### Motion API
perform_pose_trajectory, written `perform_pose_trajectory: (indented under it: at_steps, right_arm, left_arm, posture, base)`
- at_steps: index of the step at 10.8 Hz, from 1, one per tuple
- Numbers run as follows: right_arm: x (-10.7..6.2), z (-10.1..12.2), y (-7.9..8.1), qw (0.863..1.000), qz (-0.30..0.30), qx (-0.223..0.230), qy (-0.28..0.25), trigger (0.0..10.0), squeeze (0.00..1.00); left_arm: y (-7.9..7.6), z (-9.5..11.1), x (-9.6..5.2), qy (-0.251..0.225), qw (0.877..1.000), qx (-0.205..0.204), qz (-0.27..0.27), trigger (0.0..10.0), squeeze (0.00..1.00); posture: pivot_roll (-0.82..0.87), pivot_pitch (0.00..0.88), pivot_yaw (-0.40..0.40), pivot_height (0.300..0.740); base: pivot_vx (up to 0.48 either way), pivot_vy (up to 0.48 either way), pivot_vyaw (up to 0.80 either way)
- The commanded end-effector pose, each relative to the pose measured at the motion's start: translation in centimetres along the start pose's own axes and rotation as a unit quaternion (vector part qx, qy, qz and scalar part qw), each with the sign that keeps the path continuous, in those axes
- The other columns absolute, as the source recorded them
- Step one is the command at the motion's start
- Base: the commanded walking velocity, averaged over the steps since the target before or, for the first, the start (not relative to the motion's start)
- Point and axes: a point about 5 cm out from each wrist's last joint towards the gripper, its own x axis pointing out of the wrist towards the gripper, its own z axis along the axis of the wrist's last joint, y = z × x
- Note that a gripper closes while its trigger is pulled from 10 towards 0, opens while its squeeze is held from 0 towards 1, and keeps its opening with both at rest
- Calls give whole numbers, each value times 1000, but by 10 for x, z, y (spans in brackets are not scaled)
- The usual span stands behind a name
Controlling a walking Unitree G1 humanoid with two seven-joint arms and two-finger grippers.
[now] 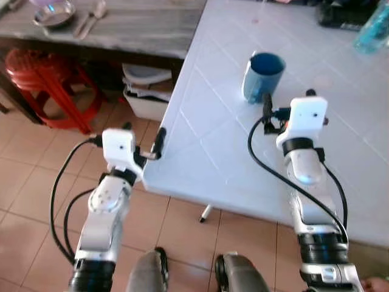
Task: Setting the table
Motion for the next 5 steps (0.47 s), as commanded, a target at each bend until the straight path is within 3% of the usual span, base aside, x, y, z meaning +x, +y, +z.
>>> perform_pose_trajectory:
  at_steps: [1, 3, 4, 5]
  right_arm:
    - [2, 1, 3, 1000, 5, 0, -3, 10000, 0]
    - [0, -1, 14, 1000, 18, 10, 3, 10000, 0]
    - [2, 1, 25, 998, 45, 41, 3, 10000, 1000]
    - [4, 2, 27, 998, 51, 38, 2, 10000, 1000]
  left_arm:
    - [4, 0, -4, 5, 1000, 7, 6, 10000, 0]
    - [5, 1, -4, 6, 1000, 9, 9, 10000, 0]
    - [3, -1, -5, 12, 1000, 8, 3, 10000, 0]
    - [2, -1, -5, 13, 1000, 8, 1, 10000, 0]
  posture:
    - [-29, 229, 49, 740]
    - [-28, 240, 52, 740]
    - [-32, 253, 57, 740]
    - [-33, 259, 58, 740]
  base:
    - [0, 0, 0]
    - [0, 0, 0]
    - [0, 0, 0]
    - [0, 0, 0]
